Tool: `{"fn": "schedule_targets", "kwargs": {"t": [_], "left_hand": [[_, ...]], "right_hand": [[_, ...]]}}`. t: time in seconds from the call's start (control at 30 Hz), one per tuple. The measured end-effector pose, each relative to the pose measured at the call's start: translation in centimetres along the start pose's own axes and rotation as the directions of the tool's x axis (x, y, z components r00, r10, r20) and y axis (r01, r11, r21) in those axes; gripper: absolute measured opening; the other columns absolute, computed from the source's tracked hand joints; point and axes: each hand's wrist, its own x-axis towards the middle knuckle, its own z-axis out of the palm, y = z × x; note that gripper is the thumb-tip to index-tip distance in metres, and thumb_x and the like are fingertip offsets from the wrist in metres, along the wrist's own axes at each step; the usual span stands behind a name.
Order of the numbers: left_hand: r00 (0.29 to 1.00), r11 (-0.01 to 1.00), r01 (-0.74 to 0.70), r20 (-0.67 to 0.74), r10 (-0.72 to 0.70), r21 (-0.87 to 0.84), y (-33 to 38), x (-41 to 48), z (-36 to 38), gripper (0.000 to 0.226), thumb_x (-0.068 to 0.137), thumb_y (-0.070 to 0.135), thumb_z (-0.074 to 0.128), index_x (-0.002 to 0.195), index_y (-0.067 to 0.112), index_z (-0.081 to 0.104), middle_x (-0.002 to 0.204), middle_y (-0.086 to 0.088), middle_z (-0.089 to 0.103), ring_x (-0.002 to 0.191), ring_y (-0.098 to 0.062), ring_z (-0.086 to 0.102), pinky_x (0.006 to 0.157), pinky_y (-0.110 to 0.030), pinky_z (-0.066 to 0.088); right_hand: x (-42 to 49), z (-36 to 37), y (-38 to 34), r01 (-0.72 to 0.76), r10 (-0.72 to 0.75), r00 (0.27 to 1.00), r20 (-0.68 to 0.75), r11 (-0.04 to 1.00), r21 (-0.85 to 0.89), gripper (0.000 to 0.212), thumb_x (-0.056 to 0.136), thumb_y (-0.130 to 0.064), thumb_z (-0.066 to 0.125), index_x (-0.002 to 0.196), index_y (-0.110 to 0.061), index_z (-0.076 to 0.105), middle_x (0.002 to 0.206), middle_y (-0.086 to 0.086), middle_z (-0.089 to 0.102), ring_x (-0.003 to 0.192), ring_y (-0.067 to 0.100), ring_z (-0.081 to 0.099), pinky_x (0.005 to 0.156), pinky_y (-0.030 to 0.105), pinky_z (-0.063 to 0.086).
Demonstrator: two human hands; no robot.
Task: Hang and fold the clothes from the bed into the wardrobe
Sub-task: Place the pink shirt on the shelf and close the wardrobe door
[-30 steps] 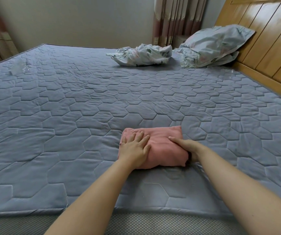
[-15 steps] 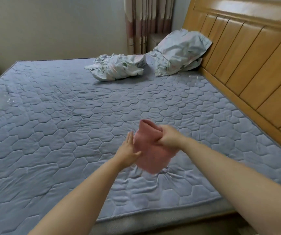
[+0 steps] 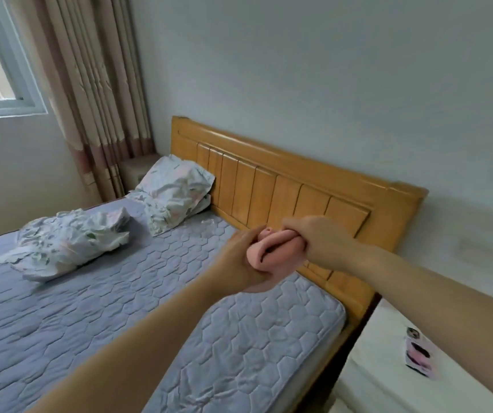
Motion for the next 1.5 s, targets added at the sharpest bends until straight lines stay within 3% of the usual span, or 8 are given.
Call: {"fn": "schedule_targets", "kwargs": {"t": [0.2,0.4,0.53,0.63,0.87,1.0,1.17,1.5], "left_hand": [[0.940,0.935,-0.231,0.186,0.285,-0.268,10.0,1.2,-0.4,0.060,0.070,0.027,0.067,0.118,0.058,0.049,0.107,0.026,0.064,0.103,0.004,0.059,0.082,-0.015,0.051],[0.901,0.806,-0.037,0.330,0.282,-0.590,19.8,-1.3,3.5,0.016,0.064,0.025,0.073,0.078,0.029,0.066,0.073,0.013,0.067,0.069,-0.005,0.063,0.058,-0.019,0.052],[0.776,0.606,0.105,0.446,0.446,-0.789,28.7,-5.0,6.1,0.039,0.048,0.033,0.075,0.085,0.022,0.071,0.083,0.002,0.074,0.079,-0.017,0.070,0.071,-0.031,0.058],[0.671,0.485,0.215,0.489,0.557,-0.847,35.1,-8.8,8.1,0.044,0.048,0.033,0.076,0.090,0.020,0.072,0.088,-0.002,0.075,0.083,-0.020,0.071,0.070,-0.033,0.056],[0.442,0.378,0.333,0.497,0.747,-0.864,48.5,-19.0,10.4,0.048,0.046,0.035,0.078,0.092,0.020,0.070,0.087,0.000,0.075,0.081,-0.018,0.072,0.063,-0.028,0.055],[0.295,0.329,0.399,0.459,0.838,-0.856,54.8,-25.2,9.8,0.047,0.055,0.028,0.079,0.099,0.016,0.069,0.091,-0.001,0.075,0.086,-0.020,0.072,0.064,-0.027,0.055],[0.148,0.262,0.514,0.386,0.910,-0.817,61.2,-32.8,7.4,0.047,0.062,0.027,0.075,0.106,0.014,0.067,0.096,-0.003,0.074,0.088,-0.019,0.071,0.065,-0.028,0.056],[0.192,0.131,0.509,0.261,0.946,-0.851,72.8,-44.1,-2.1,0.037,0.077,0.022,0.073,0.112,0.014,0.064,0.100,0.000,0.070,0.088,-0.017,0.067,0.074,-0.032,0.056]], "right_hand": [[-8.4,-6.3,-3.1,-0.354,0.337,0.918,-0.211,0.934,-0.048,0.027,0.072,0.002,0.048,0.083,-0.023,0.051,0.077,-0.008,0.057,0.073,0.017,0.053,0.058,0.034,0.039],[-20.9,-12.3,-8.9,-0.746,0.763,0.463,-0.451,0.610,0.266,0.015,0.070,-0.021,0.074,0.071,-0.021,0.059,0.067,-0.007,0.058,0.061,0.014,0.054,0.049,0.022,0.041],[-32.3,-15.9,-15.5,-0.411,0.937,0.021,-0.349,0.326,0.851,0.039,0.076,-0.057,0.068,0.085,-0.019,0.068,0.086,0.000,0.065,0.077,0.016,0.061,0.075,0.029,0.052],[-39.6,-17.5,-21.8,-0.146,0.981,-0.027,-0.190,0.184,0.972,0.066,0.068,-0.073,0.056,0.095,-0.013,0.066,0.077,0.002,0.058,0.070,0.017,0.058,0.073,0.029,0.052],[-47.2,-20.2,-36.6,-0.686,0.735,-0.357,-0.577,0.213,0.696,0.035,0.079,-0.015,0.076,0.111,-0.019,0.063,0.112,0.000,0.069,0.097,0.012,0.067,0.082,0.026,0.054],[-49.5,-21.8,-43.5,-0.855,0.459,-0.451,-0.765,0.023,0.518,0.034,0.083,-0.014,0.071,0.116,-0.013,0.063,0.110,0.002,0.066,0.103,0.018,0.062,0.093,0.032,0.048],[-52.6,-24.1,-51.7,-0.863,0.200,-0.503,-0.841,-0.067,0.501,0.027,0.084,-0.019,0.070,0.110,-0.014,0.064,0.095,-0.006,0.063,0.089,0.013,0.060,0.071,0.020,0.042],[-57.5,-32.7,-64.8,-0.787,-0.039,-0.581,-0.813,-0.230,0.573,0.026,0.086,-0.019,0.068,0.108,-0.006,0.065,0.104,0.008,0.067,0.091,0.023,0.062,0.082,0.030,0.049]]}}
